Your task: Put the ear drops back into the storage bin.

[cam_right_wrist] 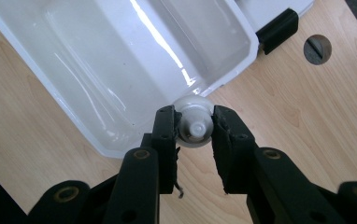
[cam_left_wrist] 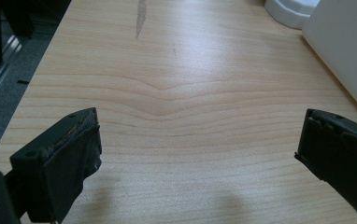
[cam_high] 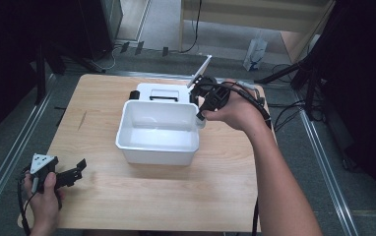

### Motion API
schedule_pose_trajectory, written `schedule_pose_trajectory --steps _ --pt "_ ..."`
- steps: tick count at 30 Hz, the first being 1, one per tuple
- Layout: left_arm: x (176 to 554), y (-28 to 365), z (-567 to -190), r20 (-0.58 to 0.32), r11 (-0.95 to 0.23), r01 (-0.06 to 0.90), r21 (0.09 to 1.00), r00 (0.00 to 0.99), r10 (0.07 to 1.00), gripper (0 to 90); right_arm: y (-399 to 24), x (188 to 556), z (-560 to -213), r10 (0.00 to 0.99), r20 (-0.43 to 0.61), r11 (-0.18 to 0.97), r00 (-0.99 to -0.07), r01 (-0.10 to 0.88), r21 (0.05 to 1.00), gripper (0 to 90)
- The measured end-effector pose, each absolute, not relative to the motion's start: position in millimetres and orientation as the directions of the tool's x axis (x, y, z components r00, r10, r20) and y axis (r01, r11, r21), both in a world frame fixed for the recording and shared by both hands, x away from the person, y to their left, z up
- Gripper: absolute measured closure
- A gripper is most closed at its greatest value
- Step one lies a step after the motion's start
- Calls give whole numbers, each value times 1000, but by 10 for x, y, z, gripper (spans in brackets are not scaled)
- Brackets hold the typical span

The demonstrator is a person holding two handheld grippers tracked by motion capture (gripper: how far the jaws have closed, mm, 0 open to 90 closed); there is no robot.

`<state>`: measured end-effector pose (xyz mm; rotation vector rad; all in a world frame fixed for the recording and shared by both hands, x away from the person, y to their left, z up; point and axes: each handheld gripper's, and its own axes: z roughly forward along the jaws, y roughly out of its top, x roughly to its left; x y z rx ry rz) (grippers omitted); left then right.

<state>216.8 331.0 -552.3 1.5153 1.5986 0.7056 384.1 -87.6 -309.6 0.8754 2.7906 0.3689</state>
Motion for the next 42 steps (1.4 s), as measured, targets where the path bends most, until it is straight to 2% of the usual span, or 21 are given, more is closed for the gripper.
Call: schedule_pose_trajectory --steps 15,30,42 --pt "2167 3312 -5523 -177 127 534 836 44 983 5 -655 3883 -3282 542 -92 818 -835 500 284 721" --pt "2169 3312 -5523 -178 127 535 835 44 983 5 -639 3938 -3555 510 -86 842 -856 477 251 721" --pt "2170 3312 -5525 -178 127 533 837 44 983 5 -623 3939 -3810 414 -130 899 -901 381 217 721"
